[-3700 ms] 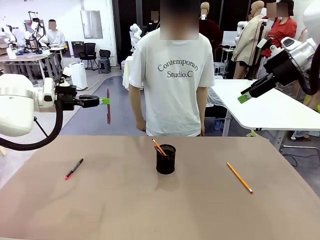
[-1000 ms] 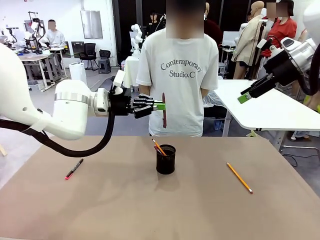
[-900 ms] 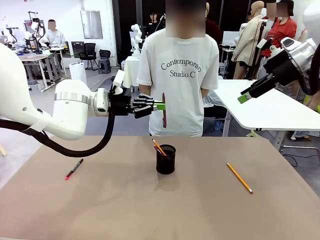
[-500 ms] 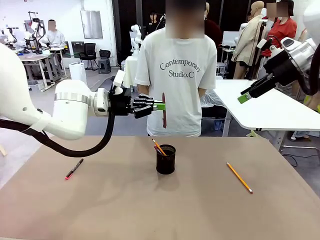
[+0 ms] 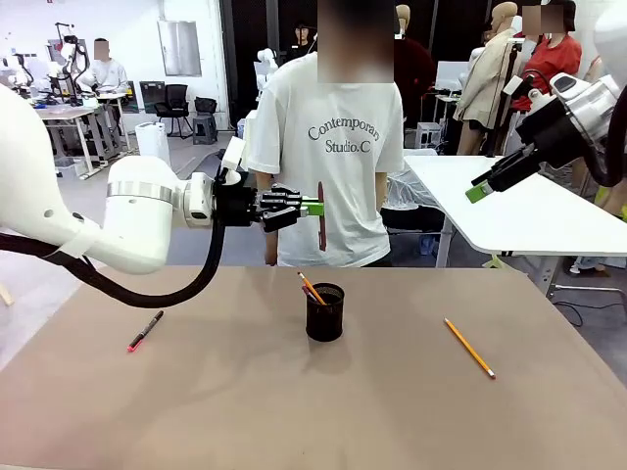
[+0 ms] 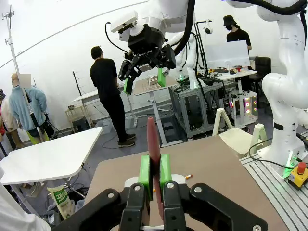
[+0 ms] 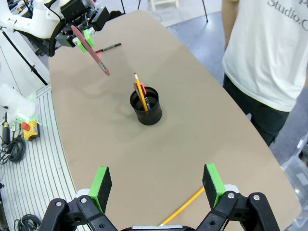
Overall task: Place the pens into the pen holder.
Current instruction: Pick up a writing instrument from the table and place it into the Pen holder.
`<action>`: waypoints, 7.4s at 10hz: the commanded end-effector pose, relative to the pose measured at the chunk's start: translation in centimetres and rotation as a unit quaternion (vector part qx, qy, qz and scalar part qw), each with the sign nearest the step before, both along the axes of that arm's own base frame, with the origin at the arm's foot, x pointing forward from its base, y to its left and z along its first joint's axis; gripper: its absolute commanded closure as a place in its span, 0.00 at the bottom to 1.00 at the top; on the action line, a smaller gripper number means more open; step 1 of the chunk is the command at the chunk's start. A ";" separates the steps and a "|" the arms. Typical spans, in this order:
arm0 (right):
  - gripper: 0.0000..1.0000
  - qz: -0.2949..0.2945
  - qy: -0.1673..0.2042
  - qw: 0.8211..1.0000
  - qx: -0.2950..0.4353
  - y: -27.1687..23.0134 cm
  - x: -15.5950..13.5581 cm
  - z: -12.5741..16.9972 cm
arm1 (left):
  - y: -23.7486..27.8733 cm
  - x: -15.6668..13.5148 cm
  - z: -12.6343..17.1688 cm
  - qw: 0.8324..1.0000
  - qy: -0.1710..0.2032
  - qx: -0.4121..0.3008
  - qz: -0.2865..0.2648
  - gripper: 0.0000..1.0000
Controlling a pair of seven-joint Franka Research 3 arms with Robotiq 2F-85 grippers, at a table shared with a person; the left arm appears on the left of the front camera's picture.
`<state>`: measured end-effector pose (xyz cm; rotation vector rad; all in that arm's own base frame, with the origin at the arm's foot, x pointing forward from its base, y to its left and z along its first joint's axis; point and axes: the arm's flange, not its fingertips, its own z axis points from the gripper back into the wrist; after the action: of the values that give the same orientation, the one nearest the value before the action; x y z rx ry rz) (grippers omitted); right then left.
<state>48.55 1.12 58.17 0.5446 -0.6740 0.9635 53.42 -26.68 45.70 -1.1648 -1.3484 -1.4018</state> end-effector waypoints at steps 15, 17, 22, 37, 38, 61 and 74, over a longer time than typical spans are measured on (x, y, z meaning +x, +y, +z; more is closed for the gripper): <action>0.00 0.001 0.000 1.000 0.008 0.0 0.0 0.2 | -7.4 5.5 -8.8 0.998 0.013 0.044 -0.039 1.00; 0.00 0.001 0.000 1.000 0.008 0.0 0.0 0.2 | -5.7 5.9 -9.6 0.999 0.012 0.030 -0.036 1.00; 0.00 0.001 0.000 1.000 0.008 0.0 0.0 0.2 | -2.8 6.7 -11.5 0.999 0.034 0.030 0.007 1.00; 0.00 0.001 0.000 1.000 0.008 0.0 0.0 0.2 | -1.2 6.3 -10.6 1.000 0.023 0.013 0.014 0.00; 0.00 0.001 0.000 1.000 0.008 0.0 0.0 0.2 | -1.3 6.3 -10.5 1.000 0.026 0.010 0.013 0.00; 0.00 0.001 0.000 1.000 0.008 0.0 0.0 0.2 | 16.5 1.6 3.5 0.784 0.303 0.530 0.112 0.00; 0.00 0.001 0.000 1.000 0.008 0.0 0.0 0.2 | 18.7 1.1 -1.9 0.658 0.349 0.600 0.292 0.00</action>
<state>48.55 1.09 58.16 0.5446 -0.6736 0.9631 54.45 -8.03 43.67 -0.1899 -0.0043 -0.8391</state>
